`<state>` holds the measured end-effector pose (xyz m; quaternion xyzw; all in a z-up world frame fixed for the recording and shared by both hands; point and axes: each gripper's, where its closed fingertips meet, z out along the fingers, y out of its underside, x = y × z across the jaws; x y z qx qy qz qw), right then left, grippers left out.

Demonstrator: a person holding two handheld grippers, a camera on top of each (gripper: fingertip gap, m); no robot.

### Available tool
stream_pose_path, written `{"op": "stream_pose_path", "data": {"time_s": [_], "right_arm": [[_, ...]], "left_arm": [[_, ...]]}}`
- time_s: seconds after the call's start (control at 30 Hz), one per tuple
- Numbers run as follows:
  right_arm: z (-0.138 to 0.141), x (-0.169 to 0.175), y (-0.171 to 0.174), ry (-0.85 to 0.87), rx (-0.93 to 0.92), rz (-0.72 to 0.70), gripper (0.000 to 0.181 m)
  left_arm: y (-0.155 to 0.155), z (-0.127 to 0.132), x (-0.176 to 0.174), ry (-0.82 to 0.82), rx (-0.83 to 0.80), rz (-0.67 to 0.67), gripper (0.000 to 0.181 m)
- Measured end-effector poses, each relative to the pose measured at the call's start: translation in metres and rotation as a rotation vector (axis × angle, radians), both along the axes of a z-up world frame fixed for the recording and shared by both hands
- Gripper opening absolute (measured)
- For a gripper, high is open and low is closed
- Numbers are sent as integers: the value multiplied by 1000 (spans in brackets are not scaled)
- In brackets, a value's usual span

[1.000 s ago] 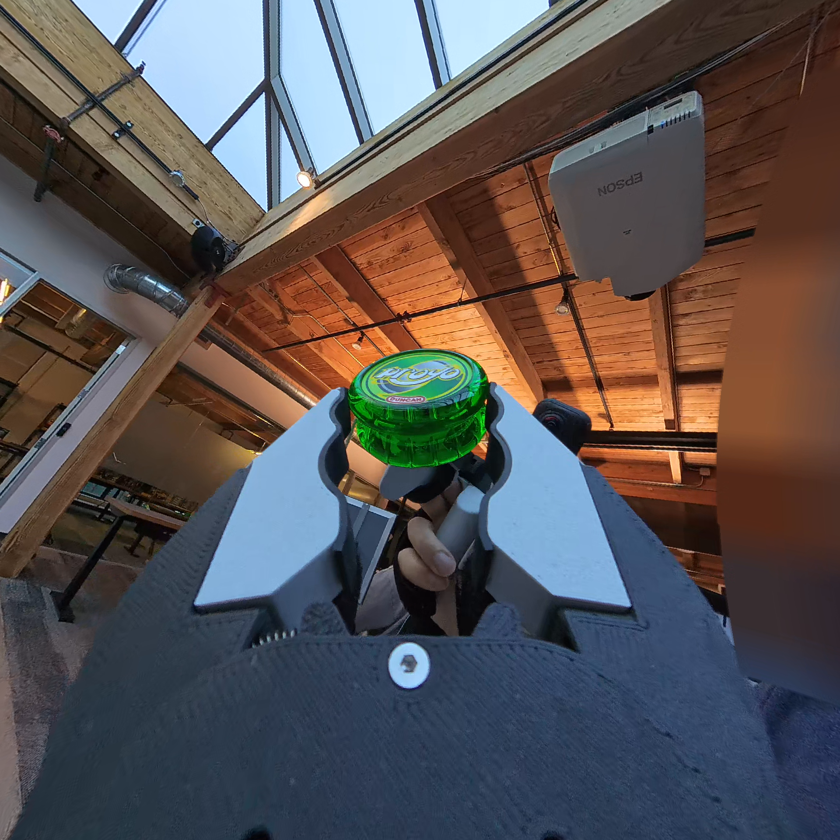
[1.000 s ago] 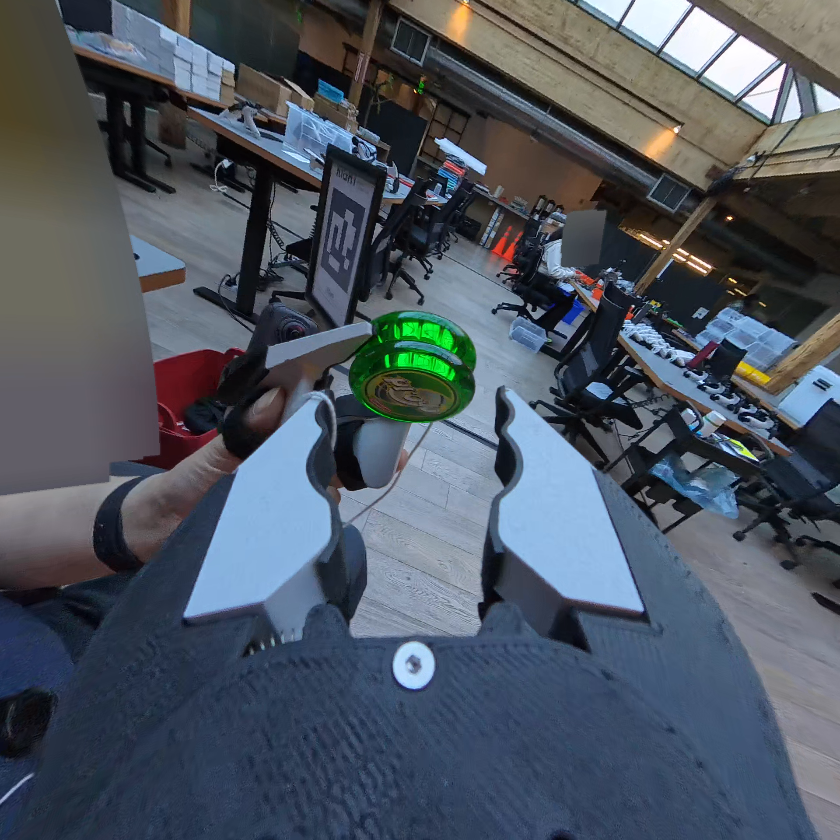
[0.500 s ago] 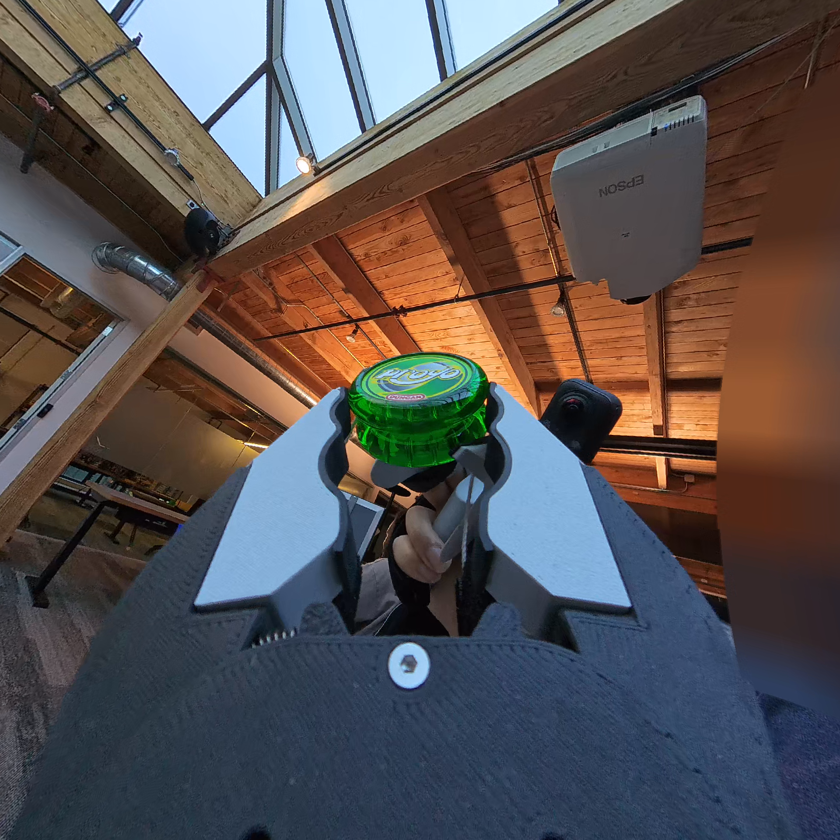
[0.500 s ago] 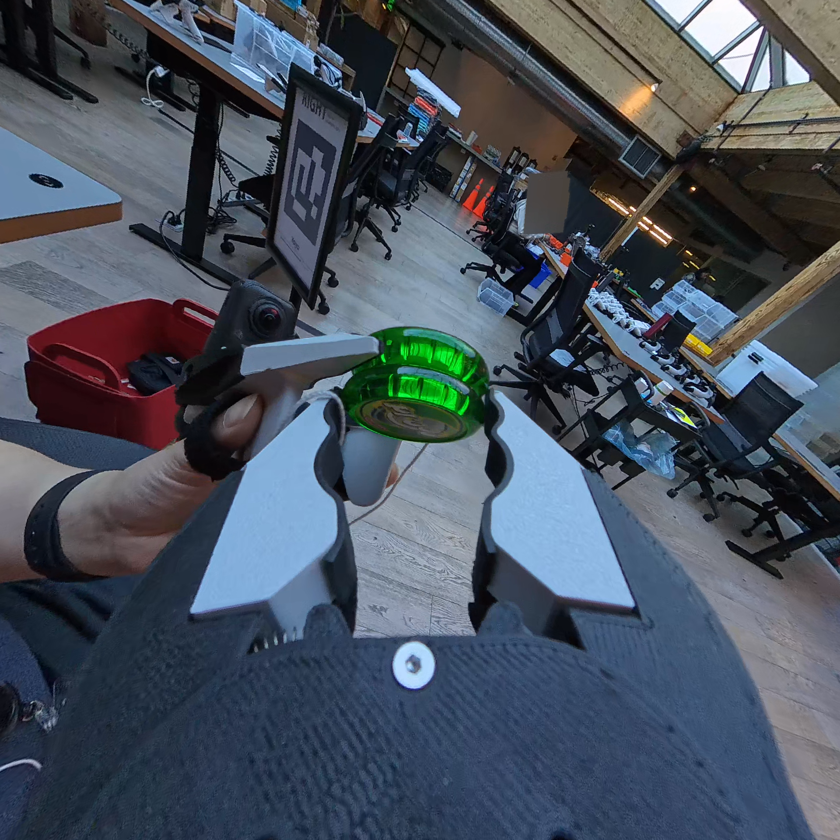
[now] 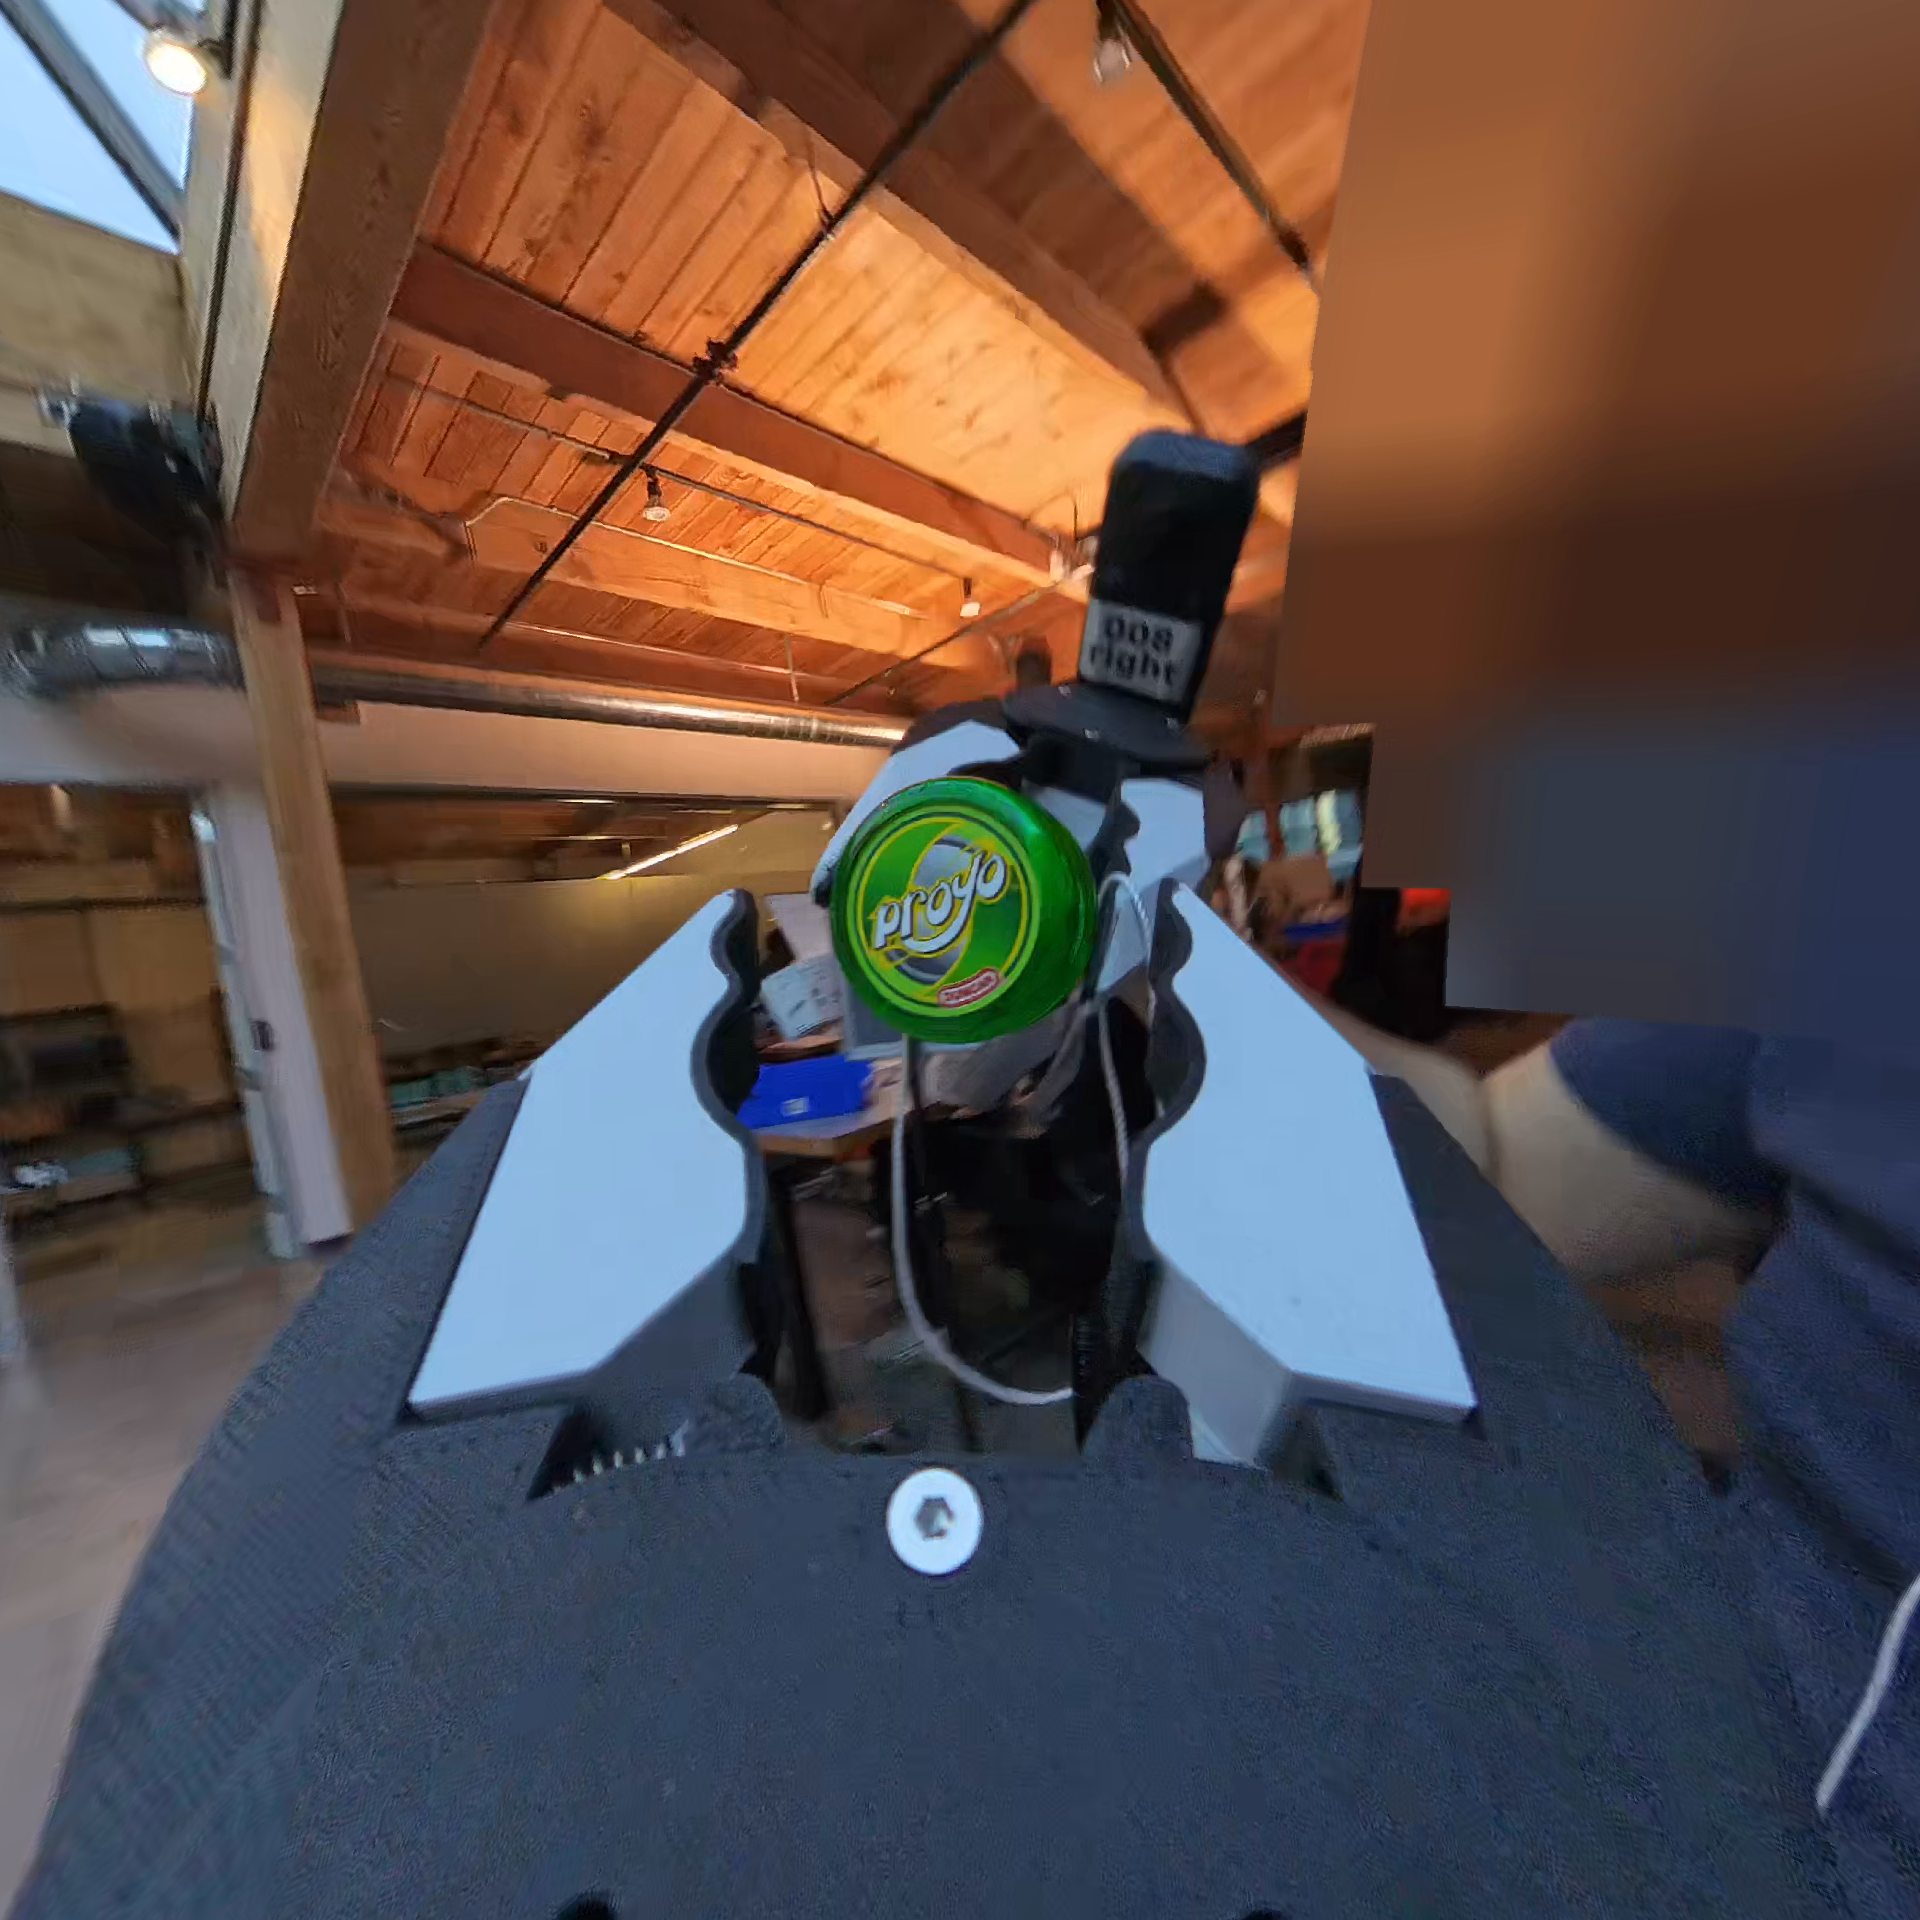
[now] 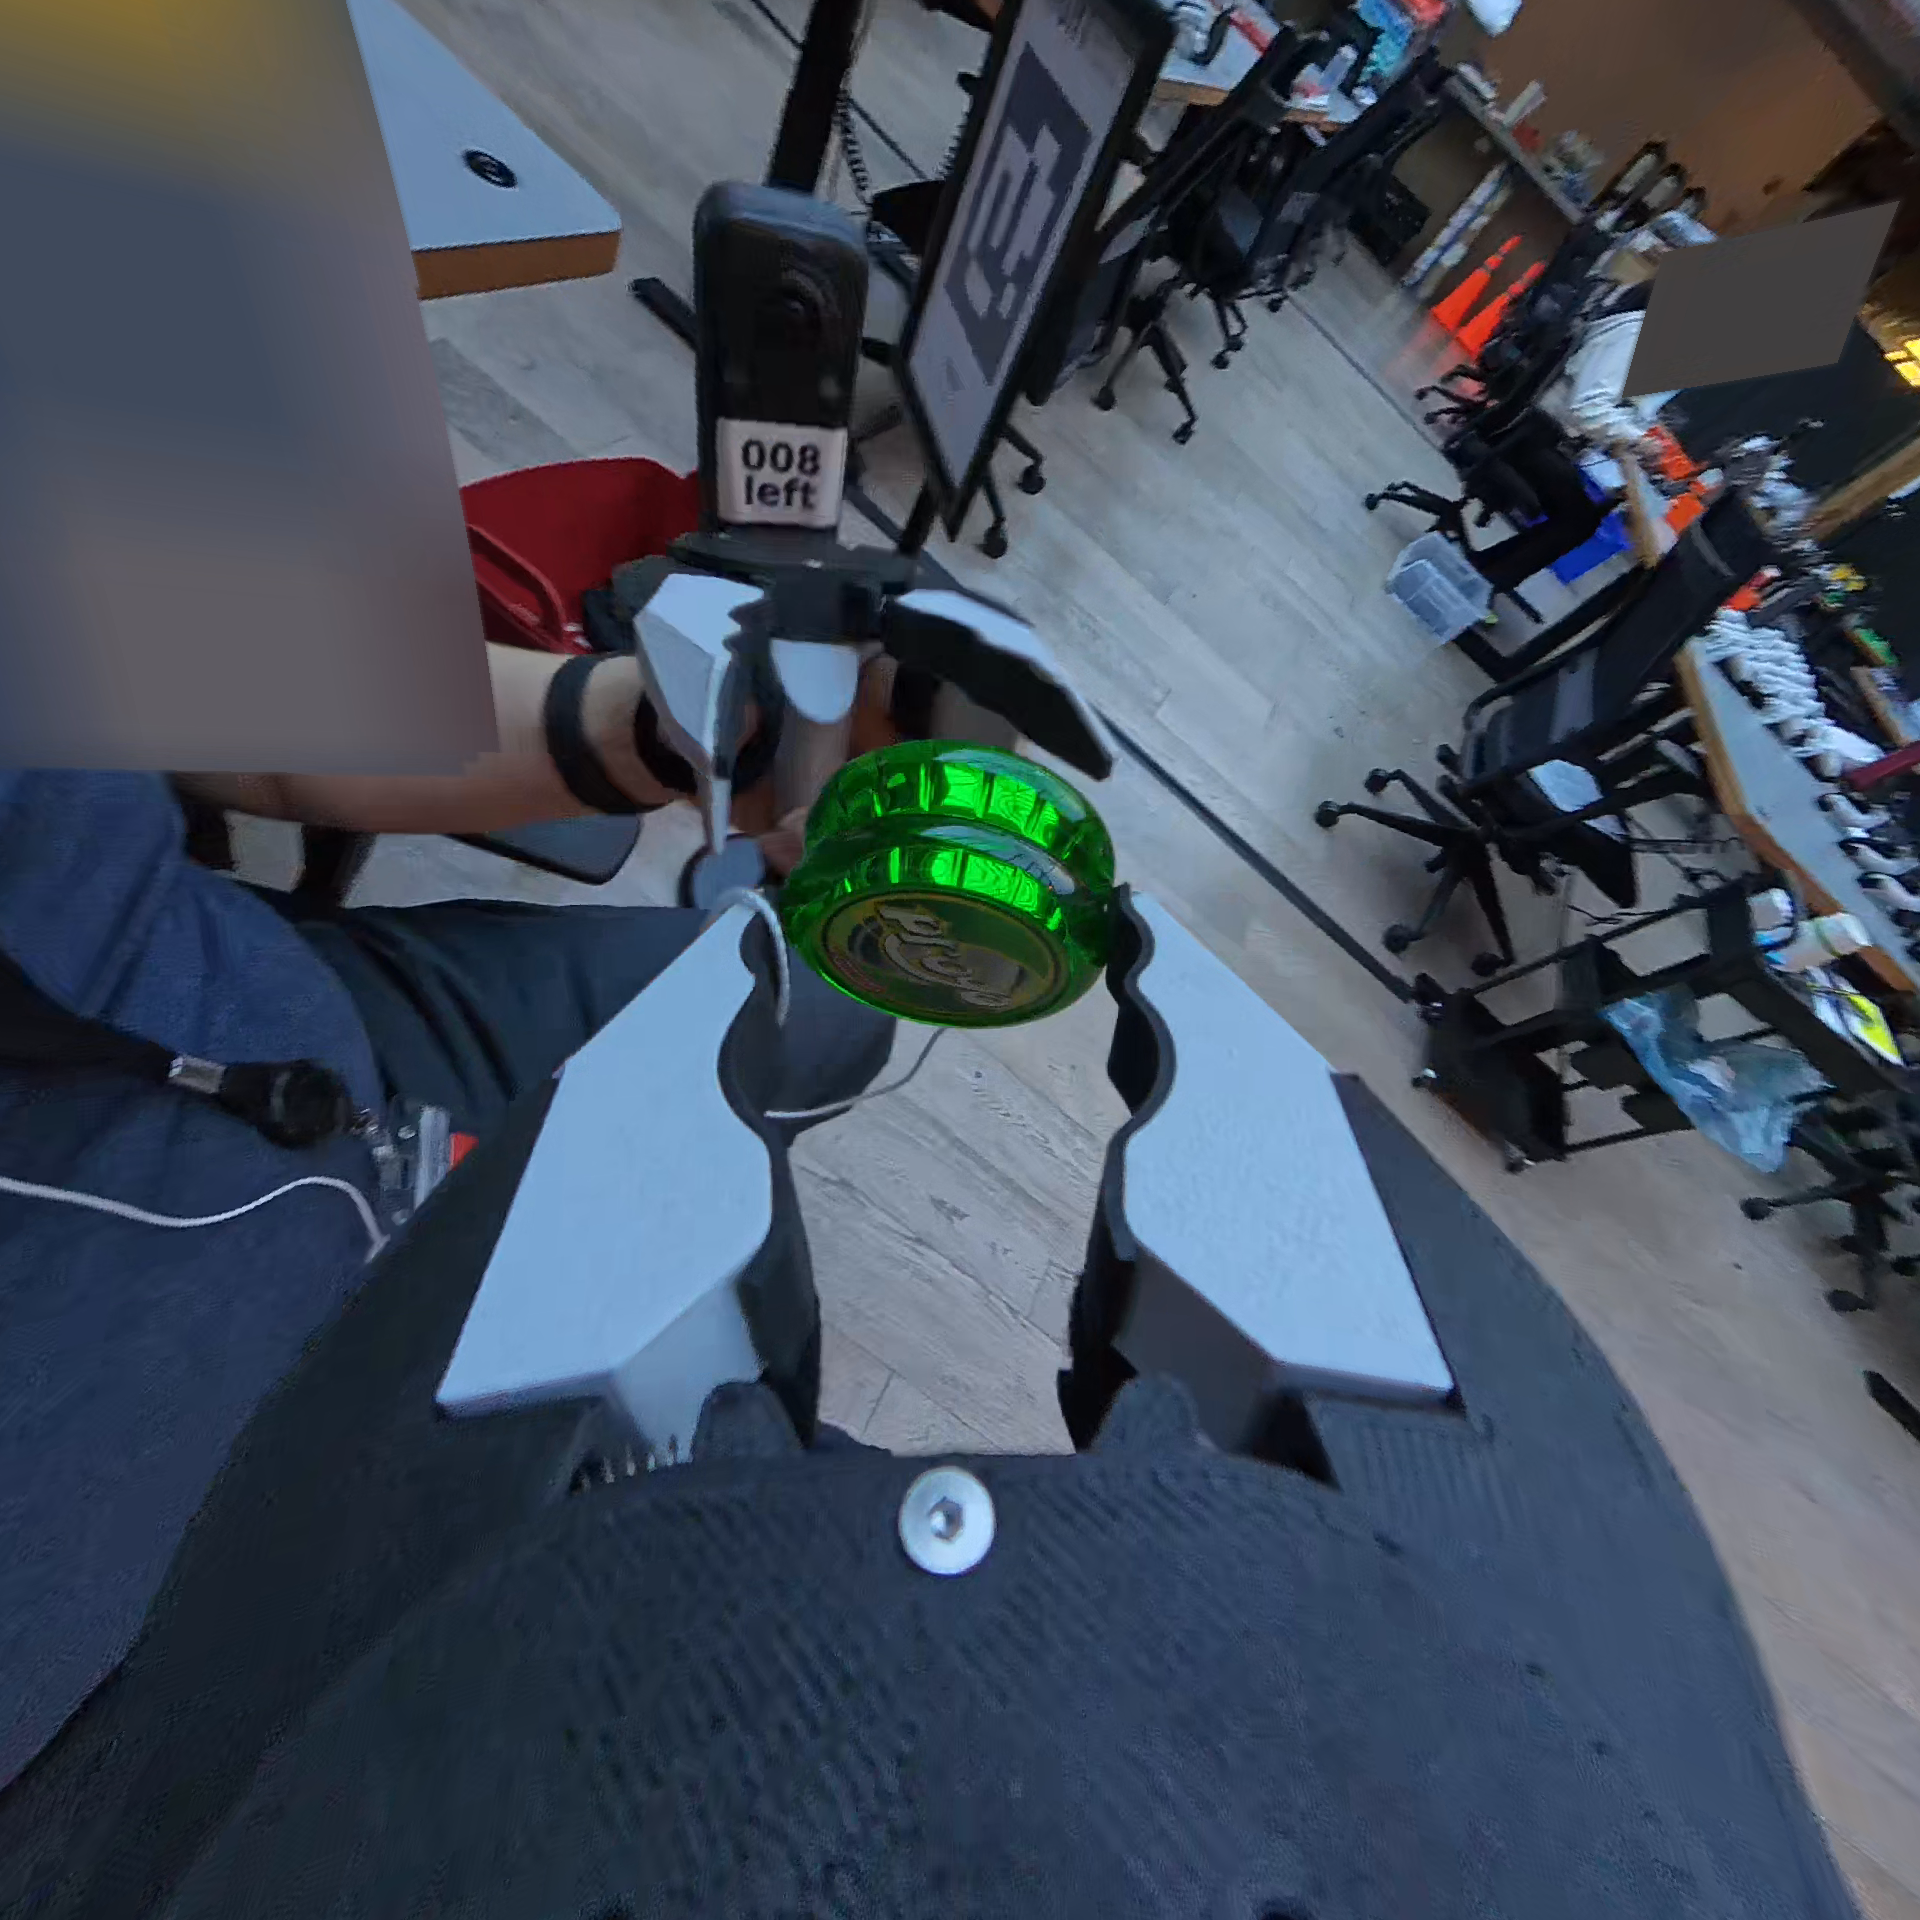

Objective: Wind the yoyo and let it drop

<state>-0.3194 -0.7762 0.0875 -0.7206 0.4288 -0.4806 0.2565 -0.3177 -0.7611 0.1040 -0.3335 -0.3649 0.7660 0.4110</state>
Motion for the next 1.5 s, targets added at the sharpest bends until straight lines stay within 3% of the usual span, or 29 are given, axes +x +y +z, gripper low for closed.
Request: {"op": "stream_pose_path", "data": {"time_s": [0.03, 0.13, 0.27, 0.47, 0.67, 0.8, 1.5], "right_arm": [[0, -4, 3, 26, 34, 34, 60], [1, -14, 6, 95, 111, 108, 61], [1, -21, 11, 173, 214, 169, 61], [-6, -26, 13, 260, 321, 201, 61], [-7, -25, 13, 238, 401, 226, 61], [-3, -26, 12, 228, 448, 249, 61], [5, -25, 10, 246, 480, 265, 61]], "left_arm": [[1, -3, -4, -108, -92, 82, 75], [-5, -10, -19, -409, -334, 319, 75], [-17, -8, -31, -633, -611, 581, 68], [-10, -14, -48, -781, -774, 555, 65], [-2, -7, -54, -714, -755, 550, 74], [-2, -9, -56, -686, -765, 566, 60], [-13, -4, -48, -572, -698, 630, 58]]}}
